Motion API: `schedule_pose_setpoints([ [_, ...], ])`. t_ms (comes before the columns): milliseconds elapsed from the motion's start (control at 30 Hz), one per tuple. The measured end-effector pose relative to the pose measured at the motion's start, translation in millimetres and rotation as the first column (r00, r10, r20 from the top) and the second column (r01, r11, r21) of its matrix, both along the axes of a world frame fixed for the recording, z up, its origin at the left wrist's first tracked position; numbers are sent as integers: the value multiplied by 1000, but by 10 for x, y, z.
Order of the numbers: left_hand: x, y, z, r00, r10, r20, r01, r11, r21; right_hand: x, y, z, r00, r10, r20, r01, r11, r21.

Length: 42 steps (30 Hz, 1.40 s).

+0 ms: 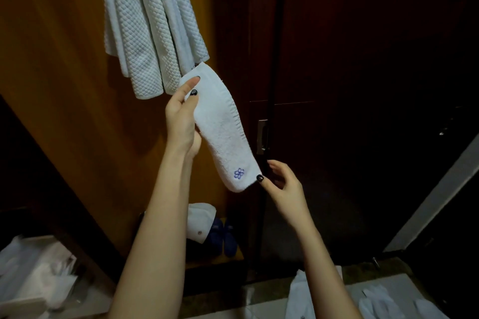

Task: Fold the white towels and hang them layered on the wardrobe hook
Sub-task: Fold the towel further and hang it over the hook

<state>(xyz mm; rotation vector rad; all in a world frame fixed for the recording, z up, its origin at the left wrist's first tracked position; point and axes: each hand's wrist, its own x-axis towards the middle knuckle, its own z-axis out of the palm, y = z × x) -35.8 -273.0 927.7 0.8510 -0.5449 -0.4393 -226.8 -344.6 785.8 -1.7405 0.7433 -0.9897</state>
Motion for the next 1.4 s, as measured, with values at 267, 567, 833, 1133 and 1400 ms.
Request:
schedule_pose_setpoints([
  [267,89,81,114,998,23,-57,-26,999,-48,140,177,64,969,87,230,-101,993,54],
  [567,396,113,-260,974,183,-133,-190,981,-39,-117,230,149,953,32,302,-8,997,-79],
  [833,487,75,-552,956,221,-191,-213,975,62,-282,236,257,979,88,184,-53,981,-187],
  [1133,519,116,-665,956,184,-229,-170,982,79,-295,196,212,999,44,-21,-45,999,-21],
  [1400,569,132,-598,972,111,-206,-103,993,52,-291,221,252,976,190,-106,-194,981,-31],
])
